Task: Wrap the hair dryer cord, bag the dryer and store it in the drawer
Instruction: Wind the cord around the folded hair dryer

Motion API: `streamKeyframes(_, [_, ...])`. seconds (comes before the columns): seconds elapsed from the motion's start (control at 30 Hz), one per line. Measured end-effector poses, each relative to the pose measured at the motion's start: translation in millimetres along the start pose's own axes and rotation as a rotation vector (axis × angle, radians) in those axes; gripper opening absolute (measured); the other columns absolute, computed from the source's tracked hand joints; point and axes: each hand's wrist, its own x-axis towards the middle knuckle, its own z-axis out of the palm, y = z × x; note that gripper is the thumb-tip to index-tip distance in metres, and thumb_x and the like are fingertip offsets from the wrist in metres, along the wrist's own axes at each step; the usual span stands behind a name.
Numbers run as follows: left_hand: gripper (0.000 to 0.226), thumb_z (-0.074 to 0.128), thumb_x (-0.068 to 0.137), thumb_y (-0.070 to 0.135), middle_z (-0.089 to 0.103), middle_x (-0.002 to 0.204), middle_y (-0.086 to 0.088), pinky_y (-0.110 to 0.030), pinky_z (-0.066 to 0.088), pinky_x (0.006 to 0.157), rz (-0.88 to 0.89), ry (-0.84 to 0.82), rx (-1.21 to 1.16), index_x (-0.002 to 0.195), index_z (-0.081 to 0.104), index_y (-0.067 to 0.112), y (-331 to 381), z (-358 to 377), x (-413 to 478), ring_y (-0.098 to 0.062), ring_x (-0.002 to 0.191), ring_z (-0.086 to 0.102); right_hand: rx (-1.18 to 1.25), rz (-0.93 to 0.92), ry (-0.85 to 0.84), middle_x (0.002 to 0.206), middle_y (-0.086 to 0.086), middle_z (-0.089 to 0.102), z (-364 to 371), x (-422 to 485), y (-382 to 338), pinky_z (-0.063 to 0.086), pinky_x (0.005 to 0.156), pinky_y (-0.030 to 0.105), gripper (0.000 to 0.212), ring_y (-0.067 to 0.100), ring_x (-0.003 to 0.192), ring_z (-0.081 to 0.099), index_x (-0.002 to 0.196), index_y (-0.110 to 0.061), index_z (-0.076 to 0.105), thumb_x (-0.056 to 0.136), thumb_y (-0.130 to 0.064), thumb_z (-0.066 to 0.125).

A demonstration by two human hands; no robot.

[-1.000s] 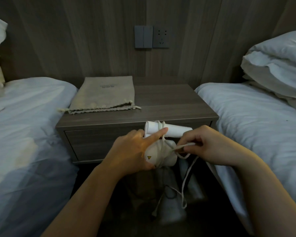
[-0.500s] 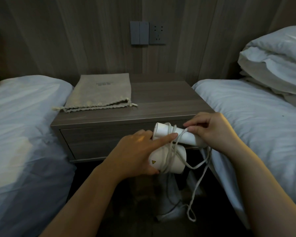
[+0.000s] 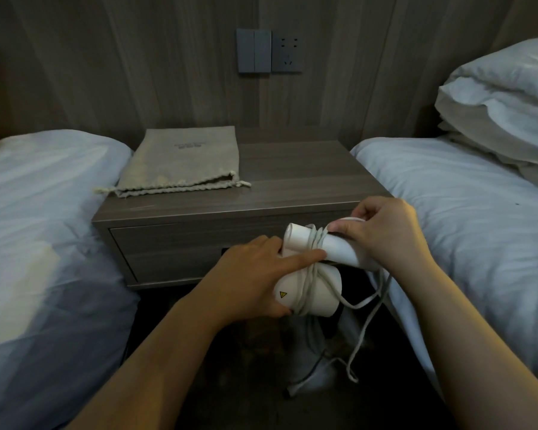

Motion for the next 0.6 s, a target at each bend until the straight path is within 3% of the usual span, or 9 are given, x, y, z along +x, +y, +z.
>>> streamKeyframes(0.1, [0.093, 0.065, 0.071, 0.056, 0.046, 0.118, -0.001, -0.028, 0.036, 0.071, -0.013, -0.031, -0.009, 0.140, 0.004, 0.052, -3, 2, -1, -0.019, 0.104, 0.046, -0.076, -0.026, -0.147, 0.052, 0.003, 0.060, -2, 2, 4, 0.039, 0.052, 0.027, 0.036, 0.012, 0.053, 0.052, 0.056, -0.012, 0.066, 0.065, -0.045, 0.077])
streamKeyframes(0.2, [0.094, 0.065, 0.070, 0.059, 0.044, 0.129, 0.000, -0.033, 0.045, 0.085, -0.016, -0.117, -0.077, 0.140, 0.003, 0.053, -5, 1, -3, -0.018, 0.113, 0.045, 0.060, -0.080, -0.486, 0.059, 0.012, 0.064, -7, 6, 15, 0.038, 0.050, 0.019, 0.024, 0.010, 0.053, 0.050, 0.069, -0.004, 0.073, 0.084, -0.021, 0.065])
streamKeyframes(0.3, [0.096, 0.068, 0.069, 0.059, 0.043, 0.132, 0.003, -0.032, 0.044, 0.092, -0.036, -0.189, -0.182, 0.138, 0.001, 0.057, -1, 2, -2, -0.015, 0.116, 0.044, 0.321, 0.005, -0.654, 0.068, 0.004, 0.066, -13, 10, 33, 0.042, 0.056, 0.015, 0.027, 0.006, 0.060, 0.055, 0.088, -0.008, 0.074, 0.088, 0.006, 0.051])
streamKeyframes(0.37, [0.097, 0.070, 0.067, 0.057, 0.043, 0.131, 0.005, -0.030, 0.042, 0.094, -0.056, -0.214, -0.258, 0.134, 0.001, 0.062, 3, 2, 0, -0.013, 0.115, 0.043, 0.499, 0.089, -0.679, 0.066, -0.001, 0.065, -12, 13, 44, 0.043, 0.055, 0.015, 0.034, 0.005, 0.058, 0.056, 0.091, -0.013, 0.072, 0.086, 0.012, 0.049])
streamKeyframes(0.47, [0.096, 0.078, 0.063, 0.049, 0.042, 0.132, 0.014, -0.024, 0.037, 0.095, -0.128, -0.204, -0.495, 0.122, 0.007, 0.074, 3, 0, -1, -0.007, 0.116, 0.042, 0.657, 0.221, -0.633, 0.053, -0.003, 0.064, -11, 16, 52, 0.044, 0.047, 0.013, 0.021, 0.006, 0.048, 0.055, 0.079, -0.008, 0.065, 0.087, 0.006, 0.051])
streamKeyframes(0.57, [0.097, 0.085, 0.059, 0.035, 0.042, 0.135, 0.020, -0.030, 0.043, 0.101, -0.195, -0.152, -0.806, 0.125, 0.023, 0.070, -3, 2, -1, -0.004, 0.118, 0.047, 0.959, 0.438, -0.621, 0.054, 0.007, 0.062, -4, 17, 60, 0.047, 0.040, 0.016, 0.031, 0.009, 0.042, 0.058, 0.067, -0.005, 0.062, 0.090, 0.005, 0.044])
streamKeyframes(0.6, [0.098, 0.086, 0.059, 0.030, 0.045, 0.134, 0.019, -0.032, 0.045, 0.100, -0.206, -0.138, -0.896, 0.127, 0.026, 0.067, -4, 4, 0, -0.003, 0.117, 0.050, 1.045, 0.503, -0.627, 0.055, 0.010, 0.061, 1, 16, 64, 0.047, 0.039, 0.017, 0.025, 0.010, 0.041, 0.058, 0.067, -0.004, 0.064, 0.087, 0.002, 0.051])
